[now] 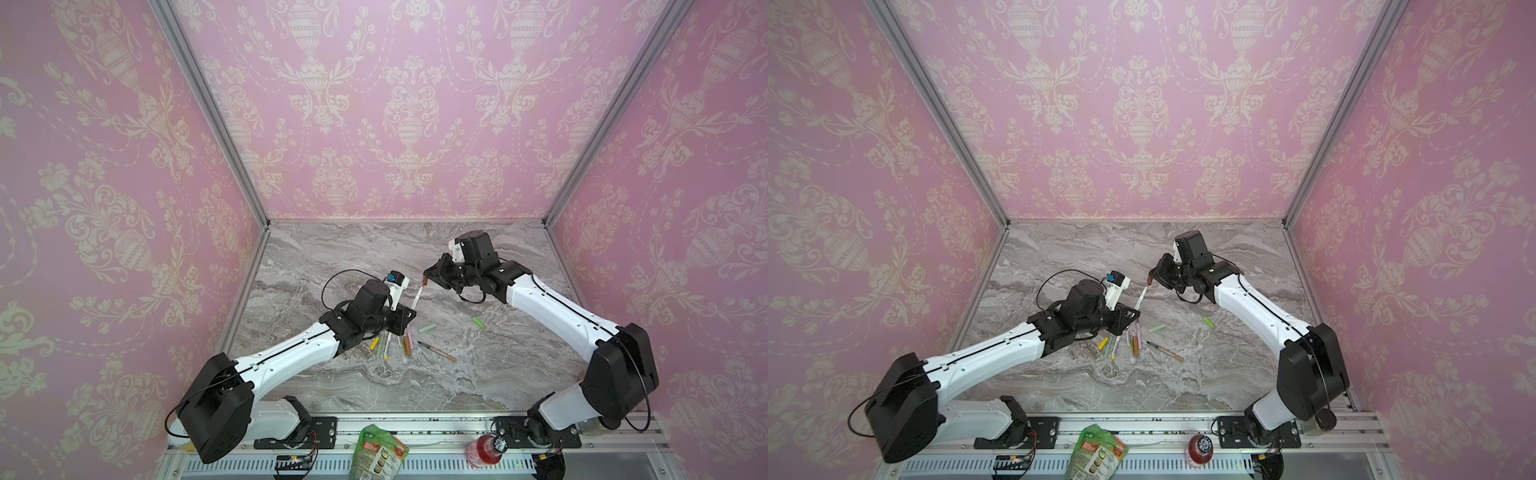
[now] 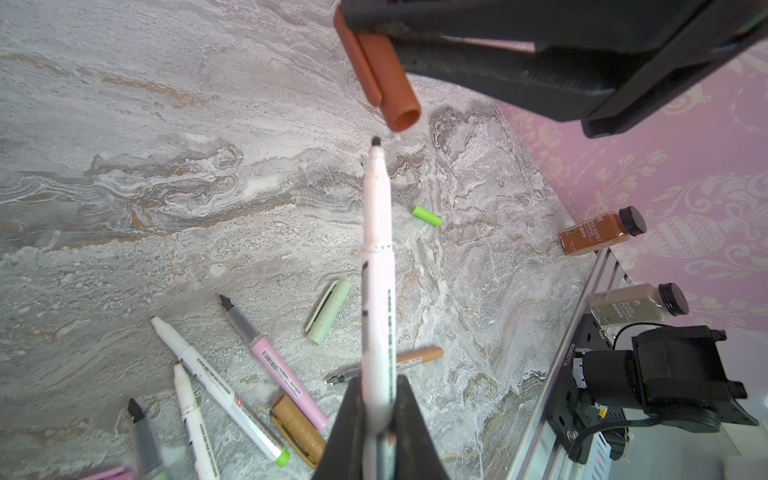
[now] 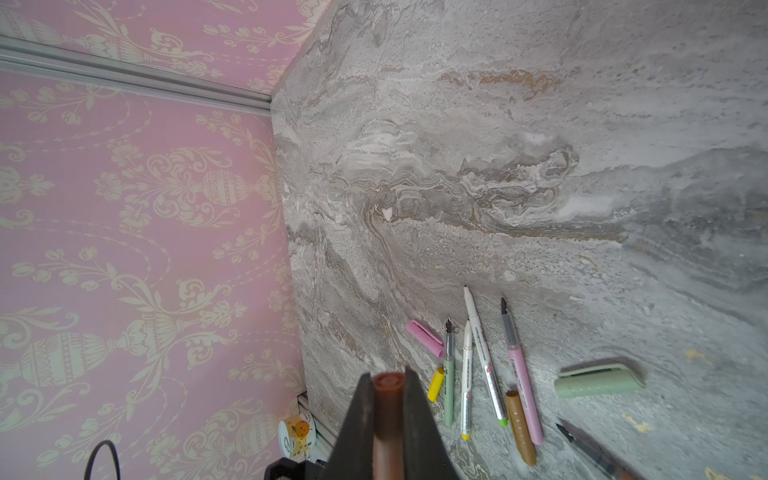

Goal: Insert the pens into the pen caps
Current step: 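Align the cap opening above the white pen tip with the right gripper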

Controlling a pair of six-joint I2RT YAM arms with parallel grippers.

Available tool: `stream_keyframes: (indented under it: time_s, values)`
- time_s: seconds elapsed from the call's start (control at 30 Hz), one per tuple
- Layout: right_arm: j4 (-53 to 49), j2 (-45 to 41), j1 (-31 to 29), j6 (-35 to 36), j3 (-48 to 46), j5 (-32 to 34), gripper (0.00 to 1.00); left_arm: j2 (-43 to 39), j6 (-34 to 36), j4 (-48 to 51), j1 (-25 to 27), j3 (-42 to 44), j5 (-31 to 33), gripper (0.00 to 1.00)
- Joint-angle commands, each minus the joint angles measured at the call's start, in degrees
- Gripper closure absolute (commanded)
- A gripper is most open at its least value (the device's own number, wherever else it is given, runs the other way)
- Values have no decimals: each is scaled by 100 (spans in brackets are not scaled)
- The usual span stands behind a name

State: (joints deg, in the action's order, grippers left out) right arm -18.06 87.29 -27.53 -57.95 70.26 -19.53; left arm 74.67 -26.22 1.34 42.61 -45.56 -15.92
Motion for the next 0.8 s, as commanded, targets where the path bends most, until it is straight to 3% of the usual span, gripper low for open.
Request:
stream_keyframes:
  time_s: [0.0,0.77]
  values:
    - [88,81,-70,-65,-47,59,100,-100,-66,34,37,29,142,100]
    - [153,183,-165,-93,-92,-5,100,-60,-140,-134,43,91,256,100]
